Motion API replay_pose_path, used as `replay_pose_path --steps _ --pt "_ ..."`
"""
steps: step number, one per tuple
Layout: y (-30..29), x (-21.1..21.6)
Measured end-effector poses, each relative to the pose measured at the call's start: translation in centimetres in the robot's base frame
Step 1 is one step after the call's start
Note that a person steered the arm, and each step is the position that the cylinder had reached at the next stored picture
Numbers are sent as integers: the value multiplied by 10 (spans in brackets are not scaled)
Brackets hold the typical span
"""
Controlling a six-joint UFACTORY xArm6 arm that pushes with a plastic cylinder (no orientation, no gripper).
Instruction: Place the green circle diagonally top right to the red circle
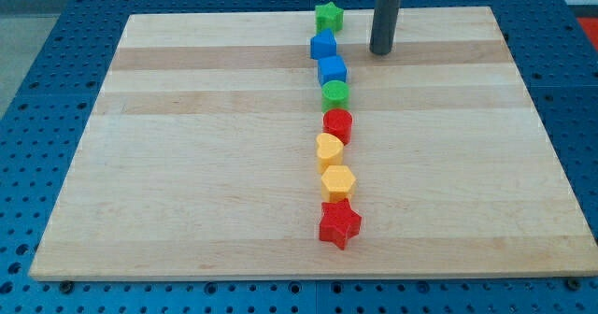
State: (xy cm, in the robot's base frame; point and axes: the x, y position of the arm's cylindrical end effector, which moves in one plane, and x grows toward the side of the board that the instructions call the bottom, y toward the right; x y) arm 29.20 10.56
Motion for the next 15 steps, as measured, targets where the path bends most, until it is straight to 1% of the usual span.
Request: replay_pose_path --steps 2,3,5,6,8,9,10,12,15 --pt "7 46" --pt "21 74" --pt "32 107" --pt "19 113" --pt "-31 120" --pt "-45 120" --pt "-46 120" --pt "-69 120" --pt "-68 122"
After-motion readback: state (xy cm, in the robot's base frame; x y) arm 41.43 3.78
